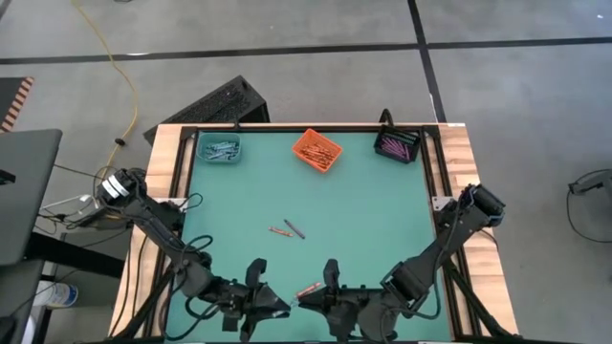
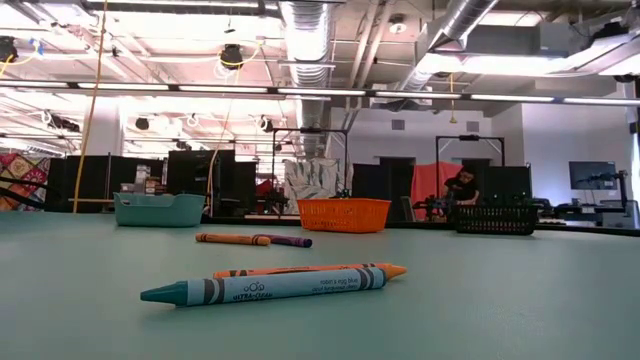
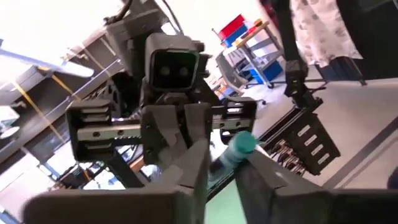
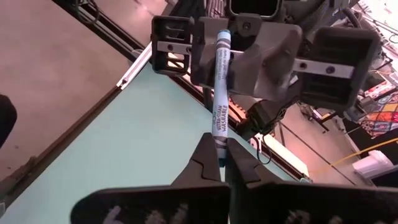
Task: Sort crayons
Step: Put the blue crayon into the blue bin
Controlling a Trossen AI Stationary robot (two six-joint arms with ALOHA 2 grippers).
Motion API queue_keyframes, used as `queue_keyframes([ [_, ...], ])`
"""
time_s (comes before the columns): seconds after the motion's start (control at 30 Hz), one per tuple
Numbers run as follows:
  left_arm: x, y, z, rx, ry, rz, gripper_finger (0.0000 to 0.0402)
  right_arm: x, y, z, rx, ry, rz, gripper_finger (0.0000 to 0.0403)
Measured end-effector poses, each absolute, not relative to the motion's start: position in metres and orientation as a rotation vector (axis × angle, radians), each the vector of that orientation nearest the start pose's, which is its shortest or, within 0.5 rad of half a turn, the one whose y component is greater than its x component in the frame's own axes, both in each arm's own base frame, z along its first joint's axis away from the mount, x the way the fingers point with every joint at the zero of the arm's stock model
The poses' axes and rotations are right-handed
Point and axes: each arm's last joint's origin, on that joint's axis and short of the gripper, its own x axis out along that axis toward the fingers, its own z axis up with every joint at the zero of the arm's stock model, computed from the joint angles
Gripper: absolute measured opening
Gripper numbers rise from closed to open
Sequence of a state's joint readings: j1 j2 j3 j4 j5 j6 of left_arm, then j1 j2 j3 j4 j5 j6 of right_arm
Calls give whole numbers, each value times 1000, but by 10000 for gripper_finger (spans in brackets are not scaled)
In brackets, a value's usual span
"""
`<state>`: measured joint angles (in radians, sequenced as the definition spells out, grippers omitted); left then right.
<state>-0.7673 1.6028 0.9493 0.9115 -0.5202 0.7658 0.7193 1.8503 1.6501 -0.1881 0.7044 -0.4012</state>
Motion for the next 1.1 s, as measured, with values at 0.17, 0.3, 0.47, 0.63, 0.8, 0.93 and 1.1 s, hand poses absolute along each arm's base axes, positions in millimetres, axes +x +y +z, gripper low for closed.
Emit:
queue_keyframes([
  [0.17,261,-233,290,634,-305,-175,12,334,268,333,-648,289,77,0],
  [0.3,261,-233,290,643,-309,-179,11,334,268,334,-636,287,75,3],
  [0.47,262,-232,288,680,-274,-140,9,336,263,330,-597,323,52,28],
  [0.63,270,-222,277,800,-107,4,8,336,246,316,-576,475,-83,87],
  [0.8,293,-180,251,931,242,213,7,331,218,288,-379,712,-213,148],
  [0.93,312,-119,228,854,514,223,7,324,204,254,-221,840,-302,169],
  [1.1,321,-26,208,750,824,304,7,312,199,215,-102,889,-367,166],
])
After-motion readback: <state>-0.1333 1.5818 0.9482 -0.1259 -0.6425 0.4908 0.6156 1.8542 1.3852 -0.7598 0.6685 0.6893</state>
